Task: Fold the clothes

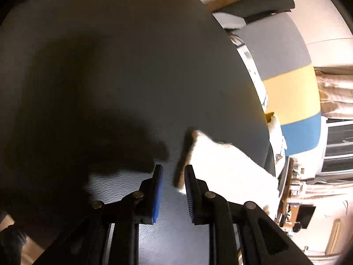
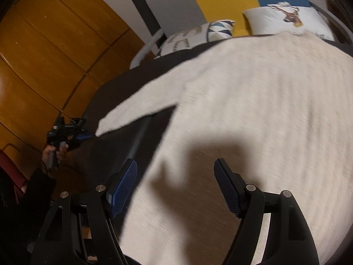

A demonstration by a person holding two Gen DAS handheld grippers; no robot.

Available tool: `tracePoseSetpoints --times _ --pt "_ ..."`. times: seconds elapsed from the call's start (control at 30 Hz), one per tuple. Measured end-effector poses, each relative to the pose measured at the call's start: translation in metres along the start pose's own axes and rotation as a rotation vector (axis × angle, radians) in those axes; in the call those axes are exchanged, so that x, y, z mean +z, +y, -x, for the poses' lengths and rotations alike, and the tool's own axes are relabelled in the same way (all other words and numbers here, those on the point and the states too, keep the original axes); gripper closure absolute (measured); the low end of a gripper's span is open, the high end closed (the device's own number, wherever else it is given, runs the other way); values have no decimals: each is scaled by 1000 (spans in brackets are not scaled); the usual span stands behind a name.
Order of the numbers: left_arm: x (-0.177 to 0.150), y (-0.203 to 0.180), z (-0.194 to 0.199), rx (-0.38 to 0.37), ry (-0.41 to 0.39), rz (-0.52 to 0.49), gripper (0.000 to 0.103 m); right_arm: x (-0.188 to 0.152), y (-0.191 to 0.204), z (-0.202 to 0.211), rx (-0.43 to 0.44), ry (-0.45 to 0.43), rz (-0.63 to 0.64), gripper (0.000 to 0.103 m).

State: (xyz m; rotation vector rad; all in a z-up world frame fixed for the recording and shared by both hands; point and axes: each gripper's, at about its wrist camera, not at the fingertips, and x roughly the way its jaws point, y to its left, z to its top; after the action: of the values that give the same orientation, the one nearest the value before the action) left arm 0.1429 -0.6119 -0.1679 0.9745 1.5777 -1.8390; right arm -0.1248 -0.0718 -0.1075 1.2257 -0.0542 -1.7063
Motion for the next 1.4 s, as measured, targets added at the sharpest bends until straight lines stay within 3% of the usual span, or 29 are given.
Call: tracePoseSetpoints --times 0.33,0.43,0.5,0.7,0.9,1.1,1.4 --pt "7 -9 -26 -79 46 -17 84 27 27 -8 -27 17 73 27" --pt "7 -12 -32 -98 45 -25 86 42 25 -11 -76 16 102 27" --pt "4 -18 -30 -70 -5 -73 101 58 21 -14 -120 14 124 27" --pt "2 -31 -9 -42 -151 -141 102 116 -7 -39 -244 48 160 27" --pt "22 -32 1 -6 -218 -118 102 147 -37 -101 -313 182 128 27" --pt "45 -20 -2 70 -261 -60 102 150 -39 -153 -275 241 57 27" --pt "78 -13 -4 189 -292 -28 101 165 -29 -166 -234 153 -36 27"
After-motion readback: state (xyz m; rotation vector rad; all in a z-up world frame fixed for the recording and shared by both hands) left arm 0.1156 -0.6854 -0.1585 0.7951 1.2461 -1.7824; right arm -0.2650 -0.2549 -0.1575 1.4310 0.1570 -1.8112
